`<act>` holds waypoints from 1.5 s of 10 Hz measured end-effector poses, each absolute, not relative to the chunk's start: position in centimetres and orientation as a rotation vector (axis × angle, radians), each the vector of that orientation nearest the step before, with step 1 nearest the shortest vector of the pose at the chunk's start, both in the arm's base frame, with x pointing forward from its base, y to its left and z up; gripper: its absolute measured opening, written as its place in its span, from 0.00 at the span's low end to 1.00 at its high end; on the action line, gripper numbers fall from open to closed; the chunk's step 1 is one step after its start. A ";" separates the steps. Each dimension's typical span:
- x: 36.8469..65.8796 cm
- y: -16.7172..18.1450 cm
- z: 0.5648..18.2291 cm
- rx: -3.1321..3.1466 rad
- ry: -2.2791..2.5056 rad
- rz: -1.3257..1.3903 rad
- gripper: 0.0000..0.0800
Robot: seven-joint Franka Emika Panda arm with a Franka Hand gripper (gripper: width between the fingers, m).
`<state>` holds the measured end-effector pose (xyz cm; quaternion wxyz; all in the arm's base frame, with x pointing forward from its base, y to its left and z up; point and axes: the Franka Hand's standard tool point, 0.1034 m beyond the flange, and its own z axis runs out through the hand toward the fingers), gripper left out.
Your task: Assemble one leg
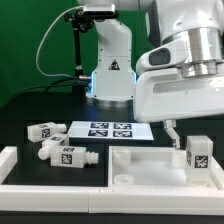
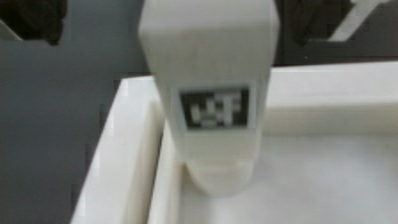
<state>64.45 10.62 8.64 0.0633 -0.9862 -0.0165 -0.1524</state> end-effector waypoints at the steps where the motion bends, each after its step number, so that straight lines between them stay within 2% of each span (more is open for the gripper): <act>1: 64.7 10.2 8.3 -2.988 -0.043 -0.343 0.80; 3: 64.2 9.8 8.1 -2.990 -0.044 -0.131 0.81; 5: 63.5 9.6 7.7 -2.990 -0.010 -0.055 0.81; 6: 63.5 9.6 7.8 -2.990 -0.004 -0.059 0.78; 8: 63.5 9.6 7.7 -2.990 -0.004 -0.058 0.44; 9: 63.5 9.7 7.7 -2.984 0.121 -0.049 0.44; 10: 63.5 9.7 7.7 -2.977 0.230 -0.041 0.36; 12: 63.4 10.4 7.7 -2.931 0.548 -0.013 0.36; 15: 63.6 11.1 7.6 -2.572 1.441 0.046 0.36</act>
Offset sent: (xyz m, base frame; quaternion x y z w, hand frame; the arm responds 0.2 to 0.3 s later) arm -0.0122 -0.0171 -0.0099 0.0079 -0.1285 -0.0040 0.9917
